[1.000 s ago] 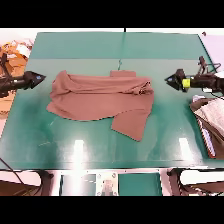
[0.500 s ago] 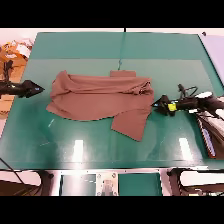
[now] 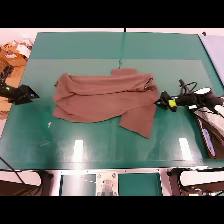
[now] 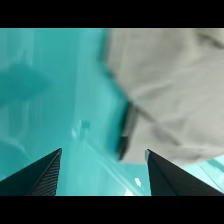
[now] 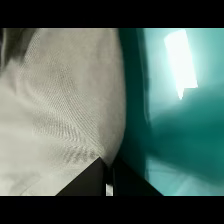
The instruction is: Fold the shirts.
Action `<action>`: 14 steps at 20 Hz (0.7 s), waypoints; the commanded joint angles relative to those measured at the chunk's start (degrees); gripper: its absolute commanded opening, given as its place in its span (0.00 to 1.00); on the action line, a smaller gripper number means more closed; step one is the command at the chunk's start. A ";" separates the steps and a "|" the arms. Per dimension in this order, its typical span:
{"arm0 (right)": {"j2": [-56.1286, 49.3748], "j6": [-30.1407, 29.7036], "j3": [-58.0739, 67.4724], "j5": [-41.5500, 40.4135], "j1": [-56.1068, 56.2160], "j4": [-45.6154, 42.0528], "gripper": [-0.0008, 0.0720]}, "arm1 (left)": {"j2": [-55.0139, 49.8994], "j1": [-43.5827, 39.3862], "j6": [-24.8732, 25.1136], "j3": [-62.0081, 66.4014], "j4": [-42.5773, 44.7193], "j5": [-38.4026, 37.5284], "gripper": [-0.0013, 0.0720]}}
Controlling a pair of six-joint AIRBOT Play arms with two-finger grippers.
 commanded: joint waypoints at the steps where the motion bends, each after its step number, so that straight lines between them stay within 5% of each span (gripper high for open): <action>1: 1.84 3.37 -0.66 1.68 -3.52 -4.04 0.04 | 0.00 -0.11 -3.06 -6.36 -1.03 -2.67 0.83; 7: 1.81 2.73 -0.81 1.25 0.33 -3.87 0.04 | -0.02 -0.11 2.16 -24.15 -16.37 2.78 0.83; 9: 1.81 2.73 -0.81 0.94 1.81 -3.85 0.04 | -0.15 -1.03 1.97 -25.40 -17.53 8.83 0.78; 10: 1.81 2.75 -0.81 0.94 2.49 -3.82 0.04 | -0.20 -2.75 1.97 -25.75 -17.05 10.67 0.68; 14: 1.84 2.73 -0.81 0.98 3.63 -2.36 0.04 | -0.17 -12.68 1.95 -25.83 -17.38 15.76 0.68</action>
